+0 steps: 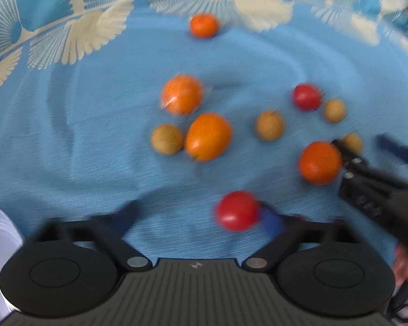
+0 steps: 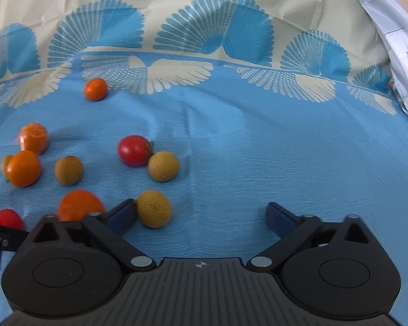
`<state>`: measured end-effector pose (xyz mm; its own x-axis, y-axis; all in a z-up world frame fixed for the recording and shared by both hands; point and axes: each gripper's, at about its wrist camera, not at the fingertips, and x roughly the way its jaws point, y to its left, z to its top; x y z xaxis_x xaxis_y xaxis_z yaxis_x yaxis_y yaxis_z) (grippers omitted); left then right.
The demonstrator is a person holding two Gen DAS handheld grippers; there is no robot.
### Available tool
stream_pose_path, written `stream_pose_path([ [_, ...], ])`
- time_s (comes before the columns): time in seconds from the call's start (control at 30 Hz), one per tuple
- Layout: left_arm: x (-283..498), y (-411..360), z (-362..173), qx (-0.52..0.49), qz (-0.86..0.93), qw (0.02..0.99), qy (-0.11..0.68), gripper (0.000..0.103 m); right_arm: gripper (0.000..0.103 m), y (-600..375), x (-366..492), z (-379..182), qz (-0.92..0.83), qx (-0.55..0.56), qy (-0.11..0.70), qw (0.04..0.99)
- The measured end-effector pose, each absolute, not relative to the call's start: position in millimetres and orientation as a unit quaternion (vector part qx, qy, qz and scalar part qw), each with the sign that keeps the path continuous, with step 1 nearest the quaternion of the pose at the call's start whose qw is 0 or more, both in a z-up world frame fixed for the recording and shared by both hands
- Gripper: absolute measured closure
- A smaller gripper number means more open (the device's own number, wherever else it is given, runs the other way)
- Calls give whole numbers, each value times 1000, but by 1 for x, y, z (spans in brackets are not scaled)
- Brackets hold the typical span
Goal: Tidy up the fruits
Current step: 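Grasp a red cherry tomato with the left tool while the right grasps a longan, then carry both fruits over the blue plate and open both tools to drop them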
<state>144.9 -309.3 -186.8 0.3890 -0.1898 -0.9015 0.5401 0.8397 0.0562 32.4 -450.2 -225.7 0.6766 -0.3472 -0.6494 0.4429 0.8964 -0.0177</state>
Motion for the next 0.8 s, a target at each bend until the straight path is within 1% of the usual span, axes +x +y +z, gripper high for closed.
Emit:
stream_pose_path([
  [0.03,141,-312,-182,178,-234,815,499,71,50,-446,30,-224,-208,64,334,917],
  [0.1,132,-317,-172,196,-239,821,479,71,77,-436,26,-221,-192,43,331,923],
  [0.2,122,-314,-155,198,-246,826,466,71,78,-431,23,-217,-202,32,331,921],
  [0.33,104,-292,-119,176,-247,835,459,71,78,-443,4,-199,-266,53,289,918],
  [0.5,60,-239,-62,170,-243,848,439,71,77,-445,-38,-151,-305,93,249,915],
  [0.67,22,-166,-22,149,-210,861,438,71,77,-387,-99,-100,-240,113,229,937],
  [0.8,-6,-106,-4,131,-168,873,439,71,77,-324,-130,-68,-157,126,239,950],
])
